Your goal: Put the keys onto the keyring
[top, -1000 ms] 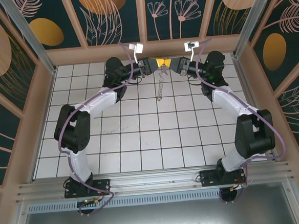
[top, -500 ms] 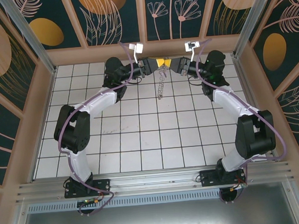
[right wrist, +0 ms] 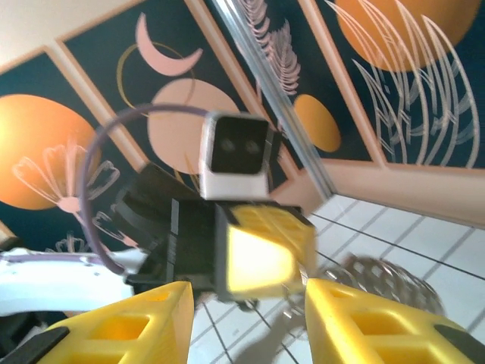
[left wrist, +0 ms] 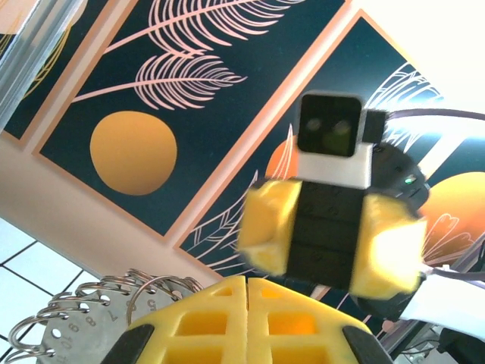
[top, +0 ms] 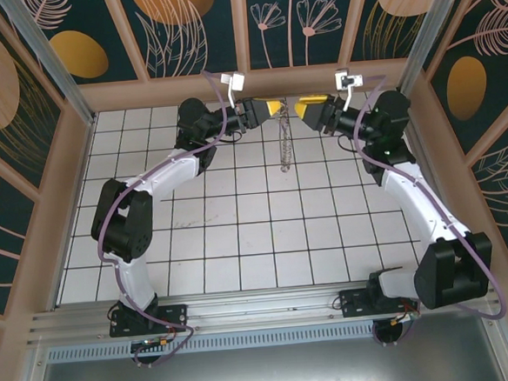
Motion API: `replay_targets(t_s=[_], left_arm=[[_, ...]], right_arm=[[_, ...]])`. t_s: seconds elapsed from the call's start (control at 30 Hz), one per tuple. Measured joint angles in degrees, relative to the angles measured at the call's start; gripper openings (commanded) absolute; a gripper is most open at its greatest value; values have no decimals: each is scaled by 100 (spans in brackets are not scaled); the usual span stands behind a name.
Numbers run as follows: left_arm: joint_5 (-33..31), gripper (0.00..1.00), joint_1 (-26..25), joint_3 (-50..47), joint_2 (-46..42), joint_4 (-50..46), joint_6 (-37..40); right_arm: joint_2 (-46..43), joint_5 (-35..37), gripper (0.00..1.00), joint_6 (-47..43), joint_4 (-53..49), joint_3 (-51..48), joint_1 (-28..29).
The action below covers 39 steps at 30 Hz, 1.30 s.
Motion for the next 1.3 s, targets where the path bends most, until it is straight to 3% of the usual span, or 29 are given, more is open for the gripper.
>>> replay_targets(t_s=[0.53, 1.3], left_arm=[[243, 0, 0, 4, -70, 216, -334], [289, 0, -52, 133, -70, 339, -431]], right_arm=[[-356, 131, 46, -1464, -476, -715, 232], [199, 173, 45, -1733, -466, -310, 575]])
